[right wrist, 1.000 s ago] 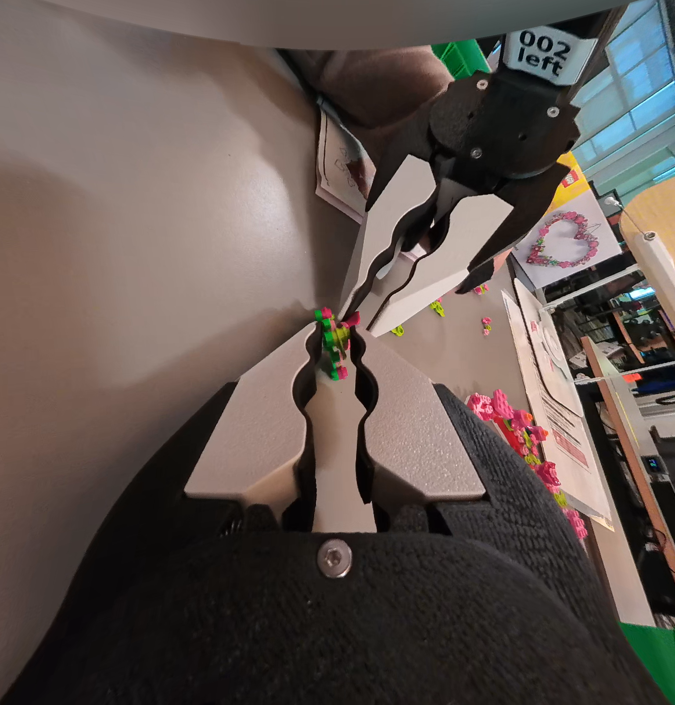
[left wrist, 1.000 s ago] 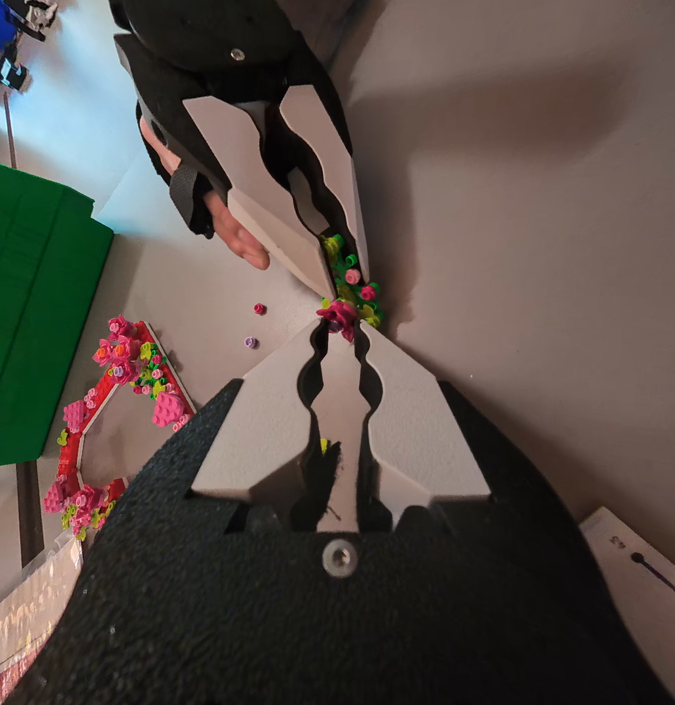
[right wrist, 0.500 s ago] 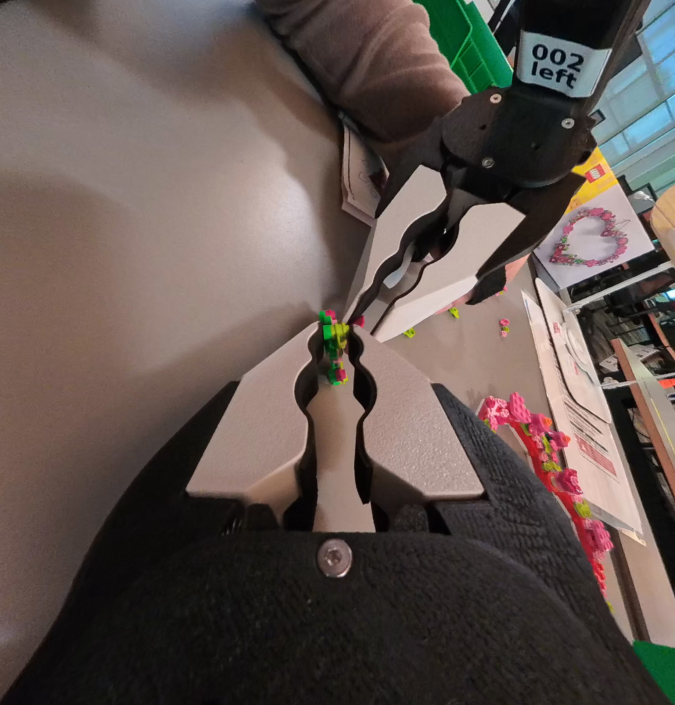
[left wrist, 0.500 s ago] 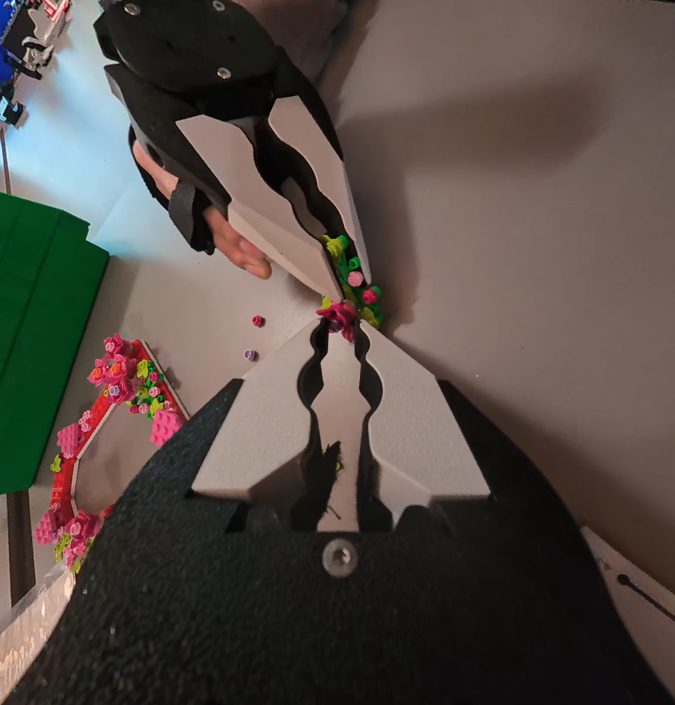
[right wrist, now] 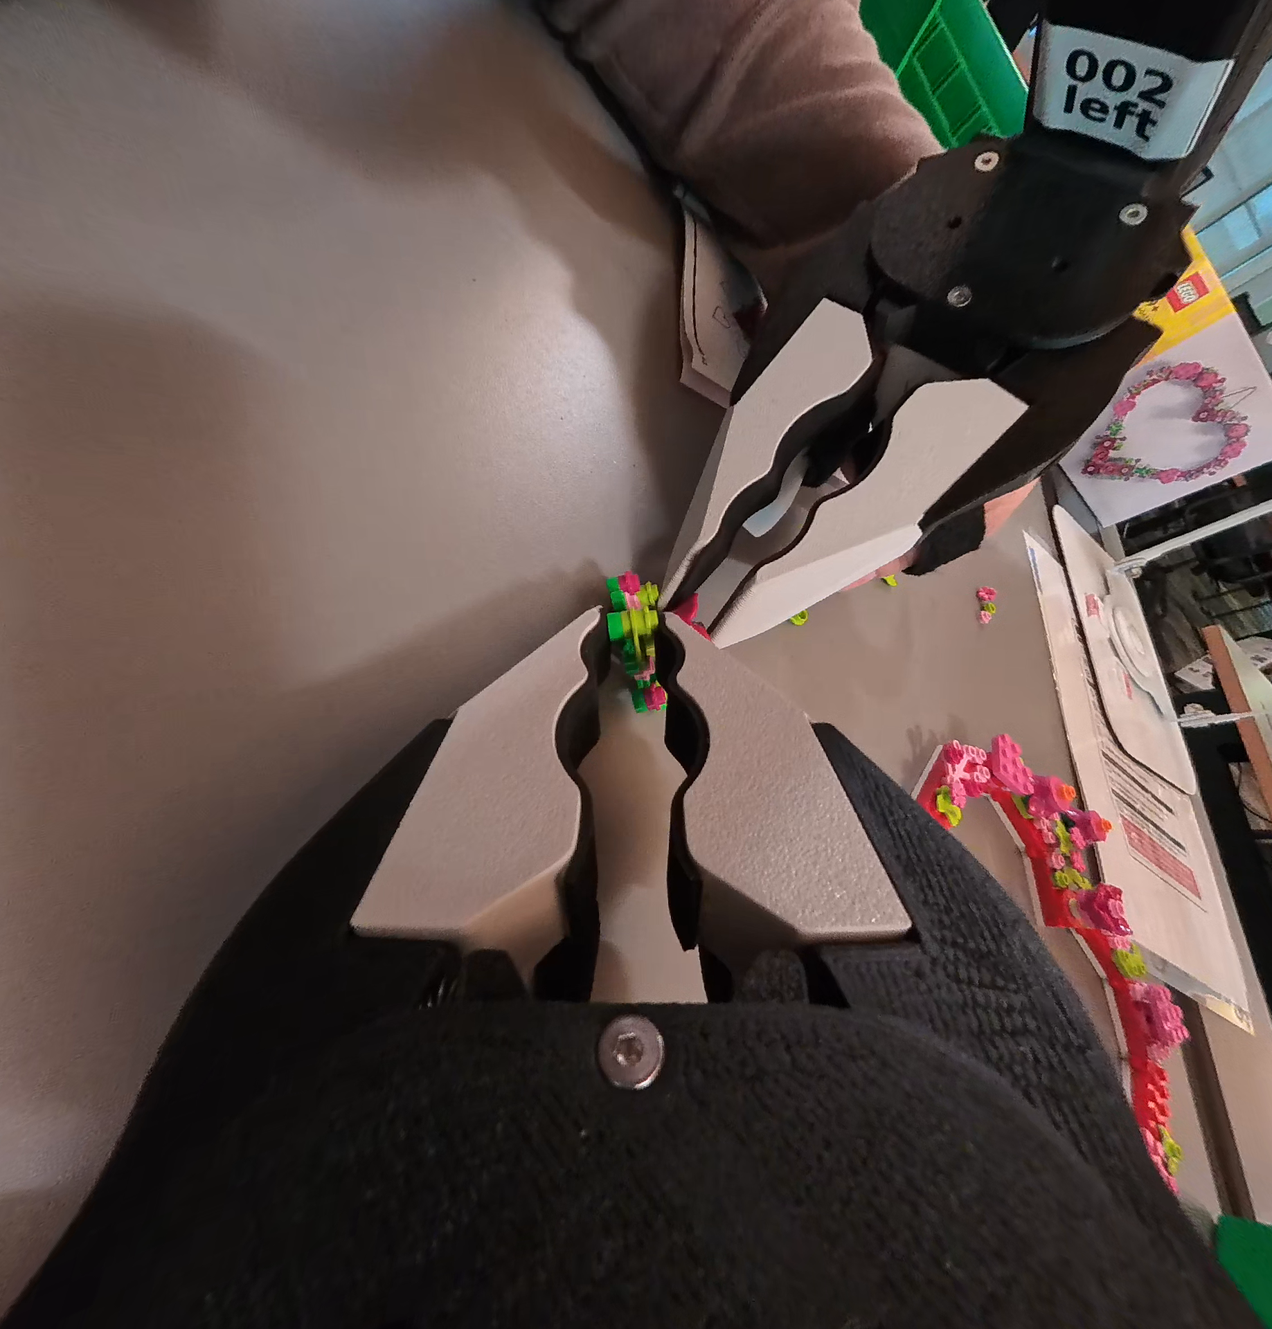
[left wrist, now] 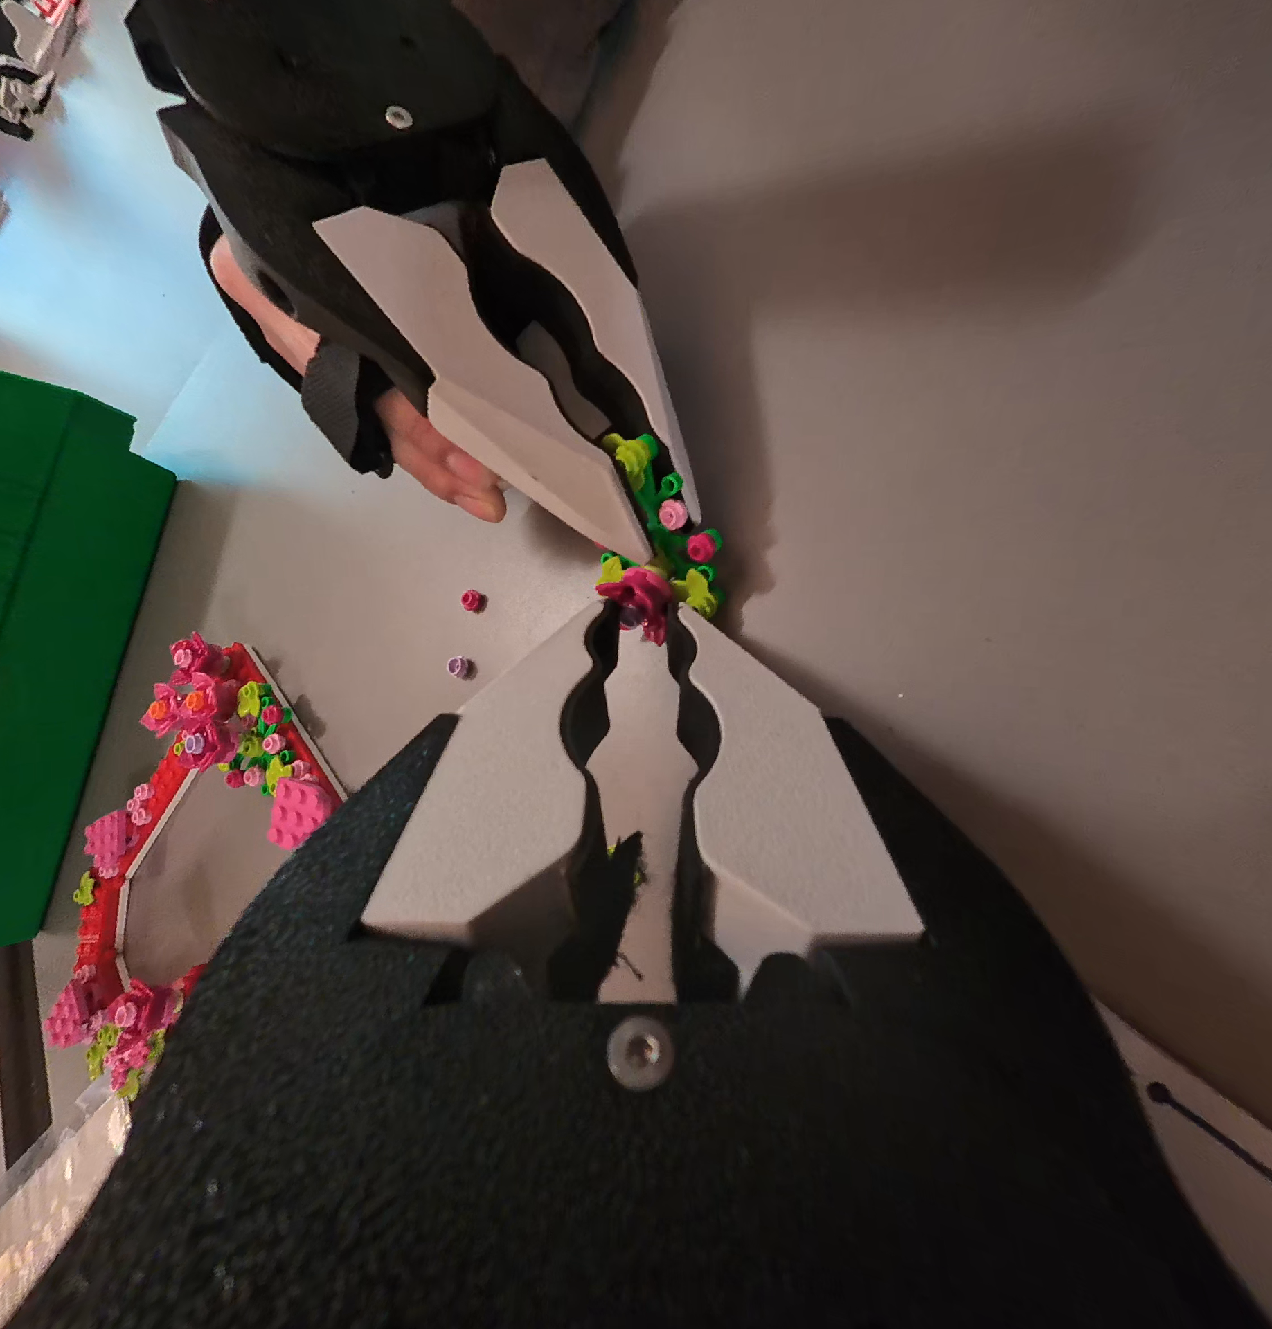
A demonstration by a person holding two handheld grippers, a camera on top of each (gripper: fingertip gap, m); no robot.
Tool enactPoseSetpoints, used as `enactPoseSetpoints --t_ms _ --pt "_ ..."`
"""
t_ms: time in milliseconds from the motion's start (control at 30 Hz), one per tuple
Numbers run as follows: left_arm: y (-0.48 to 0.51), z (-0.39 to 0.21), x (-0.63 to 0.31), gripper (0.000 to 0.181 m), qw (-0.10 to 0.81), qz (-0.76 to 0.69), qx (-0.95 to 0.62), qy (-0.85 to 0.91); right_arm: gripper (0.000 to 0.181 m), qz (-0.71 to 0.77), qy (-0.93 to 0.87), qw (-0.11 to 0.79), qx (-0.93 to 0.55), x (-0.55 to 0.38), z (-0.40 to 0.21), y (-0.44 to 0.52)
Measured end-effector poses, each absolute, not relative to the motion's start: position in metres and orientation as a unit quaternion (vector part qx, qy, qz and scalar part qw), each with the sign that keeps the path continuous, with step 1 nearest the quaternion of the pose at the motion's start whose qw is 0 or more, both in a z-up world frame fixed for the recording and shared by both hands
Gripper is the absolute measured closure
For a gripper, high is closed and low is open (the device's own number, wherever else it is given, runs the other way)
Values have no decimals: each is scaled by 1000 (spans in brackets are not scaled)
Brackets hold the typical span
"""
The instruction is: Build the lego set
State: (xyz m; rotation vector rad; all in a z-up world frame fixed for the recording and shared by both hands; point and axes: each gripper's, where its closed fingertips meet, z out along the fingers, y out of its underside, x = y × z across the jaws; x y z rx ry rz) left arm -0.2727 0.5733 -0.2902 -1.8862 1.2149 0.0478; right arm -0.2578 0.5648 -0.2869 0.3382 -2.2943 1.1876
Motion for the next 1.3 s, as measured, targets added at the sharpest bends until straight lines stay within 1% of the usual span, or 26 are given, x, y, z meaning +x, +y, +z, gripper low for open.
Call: enactPoseSetpoints --t_ms 600,900,1300 --pt "571 -292 -269 171 433 5 -758 487 173 438 -861 238 104 -255 -288 562" --pt "571 -290 -266 170 442 -11 -756 483 171 453 -849 248 110 -255 -283 562" --pt "570 -292 -263 171 445 -18 -753 484 175 446 -860 222 111 -249 -287 562"
